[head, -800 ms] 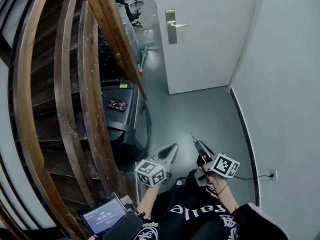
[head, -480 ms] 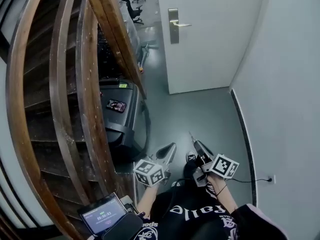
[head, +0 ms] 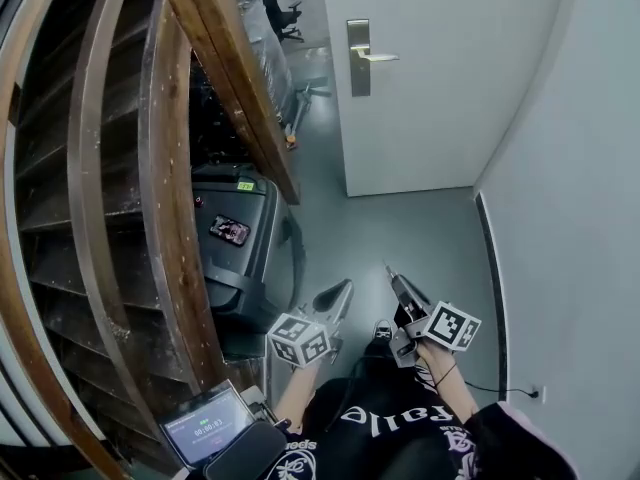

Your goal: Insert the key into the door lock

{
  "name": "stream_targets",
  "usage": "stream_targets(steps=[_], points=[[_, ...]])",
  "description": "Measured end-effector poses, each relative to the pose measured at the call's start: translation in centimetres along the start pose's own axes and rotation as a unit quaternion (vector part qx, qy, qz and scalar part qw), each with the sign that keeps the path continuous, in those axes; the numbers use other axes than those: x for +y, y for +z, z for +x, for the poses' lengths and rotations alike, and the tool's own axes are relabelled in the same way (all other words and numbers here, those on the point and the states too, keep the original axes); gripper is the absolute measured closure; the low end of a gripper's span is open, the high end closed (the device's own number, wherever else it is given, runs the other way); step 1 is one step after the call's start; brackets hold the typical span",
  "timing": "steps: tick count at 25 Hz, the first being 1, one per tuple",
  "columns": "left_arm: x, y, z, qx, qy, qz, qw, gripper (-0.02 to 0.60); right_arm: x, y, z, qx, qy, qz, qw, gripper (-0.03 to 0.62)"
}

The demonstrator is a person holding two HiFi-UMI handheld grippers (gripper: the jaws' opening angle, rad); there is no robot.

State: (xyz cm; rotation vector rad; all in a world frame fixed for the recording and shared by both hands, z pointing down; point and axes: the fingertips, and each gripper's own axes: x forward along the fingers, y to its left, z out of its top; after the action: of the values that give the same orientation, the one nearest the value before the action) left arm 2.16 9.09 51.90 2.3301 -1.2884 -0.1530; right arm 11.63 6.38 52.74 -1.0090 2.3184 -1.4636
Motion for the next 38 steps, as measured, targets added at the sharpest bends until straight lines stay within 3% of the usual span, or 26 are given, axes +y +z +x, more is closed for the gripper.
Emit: stream_targets(steps=[11, 21, 28, 38], points=[[4.2, 6.0, 12.9, -0.023, 0.023, 0.007, 0.9995, 0.577, -3.3, 12.7, 8.4, 0.016, 0.027, -0.014, 0.999, 0.559], [7.3, 7.1, 18.2, 0.007, 0.031, 0.004, 0.9995, 0.577, -5.6, 17.3, 13.2, 0.017, 0.027, 0.011, 0.999, 0.559], [12.7, 10.3, 22.9, 0.017, 0.007, 0.015, 0.9997, 0.577, -7.3, 20.3, 18.8, -0.004, 0.004, 0.024, 1.000, 0.559], [23.2, 19.5, 30.2, 0.021, -0.051, 0.049, 0.9973, 0.577, -6.3, 27.4, 31.7, -0.068, 0.003, 0.035, 0.997, 0.559]])
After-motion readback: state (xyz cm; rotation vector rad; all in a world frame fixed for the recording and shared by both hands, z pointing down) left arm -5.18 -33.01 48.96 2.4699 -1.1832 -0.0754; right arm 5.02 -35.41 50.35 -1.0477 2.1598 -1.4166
